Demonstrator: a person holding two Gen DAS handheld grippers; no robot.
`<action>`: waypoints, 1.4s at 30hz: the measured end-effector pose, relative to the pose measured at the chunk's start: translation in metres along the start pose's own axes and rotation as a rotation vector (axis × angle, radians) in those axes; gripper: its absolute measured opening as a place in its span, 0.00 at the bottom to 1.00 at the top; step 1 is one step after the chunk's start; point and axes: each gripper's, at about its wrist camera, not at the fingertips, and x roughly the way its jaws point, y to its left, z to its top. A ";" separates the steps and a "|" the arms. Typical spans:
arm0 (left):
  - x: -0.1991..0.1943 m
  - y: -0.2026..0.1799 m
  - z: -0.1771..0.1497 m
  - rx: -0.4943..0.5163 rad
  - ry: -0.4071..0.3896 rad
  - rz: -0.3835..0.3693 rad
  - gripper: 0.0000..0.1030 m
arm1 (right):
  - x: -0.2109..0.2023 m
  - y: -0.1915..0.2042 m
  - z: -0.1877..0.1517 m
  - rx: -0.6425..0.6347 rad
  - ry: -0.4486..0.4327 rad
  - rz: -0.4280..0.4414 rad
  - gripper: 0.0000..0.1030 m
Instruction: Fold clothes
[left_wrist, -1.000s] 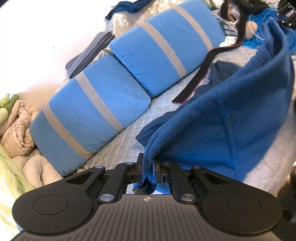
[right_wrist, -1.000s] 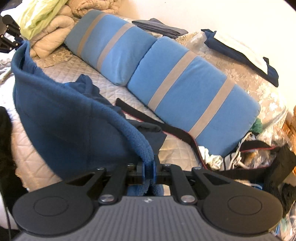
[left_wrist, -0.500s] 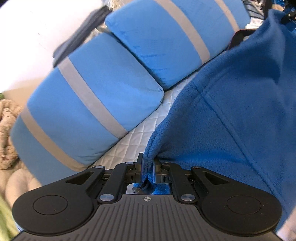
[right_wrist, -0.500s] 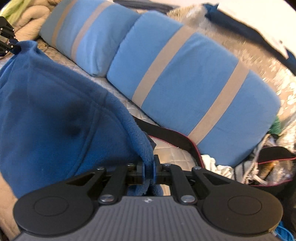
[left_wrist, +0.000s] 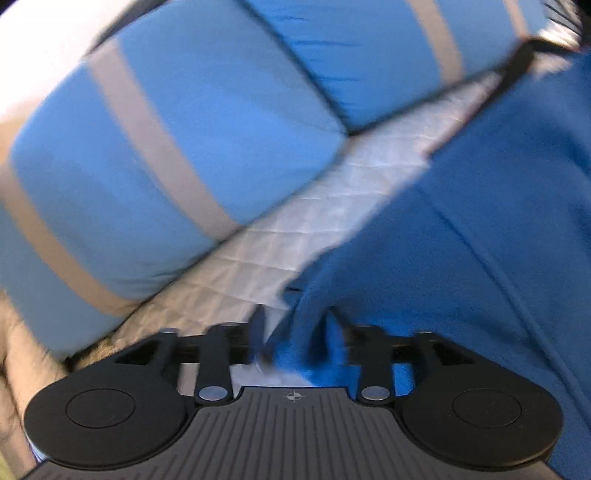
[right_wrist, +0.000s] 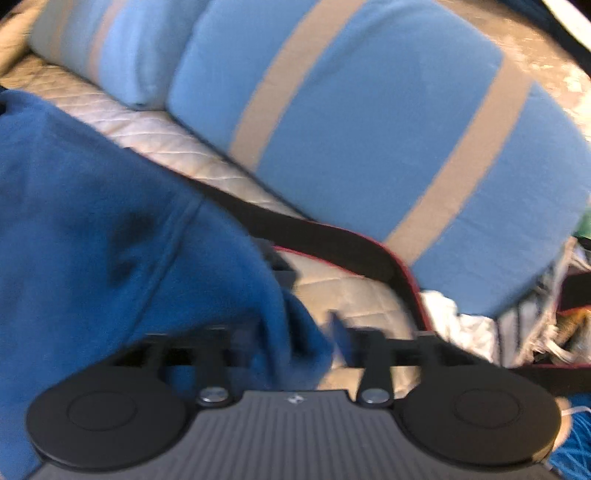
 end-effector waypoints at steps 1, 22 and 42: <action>-0.002 0.008 0.001 -0.029 -0.011 0.049 0.59 | -0.002 0.000 -0.001 0.006 -0.008 -0.016 0.92; 0.008 0.059 -0.079 -0.707 0.019 -0.422 0.70 | -0.051 -0.022 -0.068 0.409 -0.013 0.144 1.00; 0.075 0.088 -0.038 -0.946 -0.022 -0.376 0.23 | -0.030 -0.019 -0.082 0.479 -0.057 0.137 1.00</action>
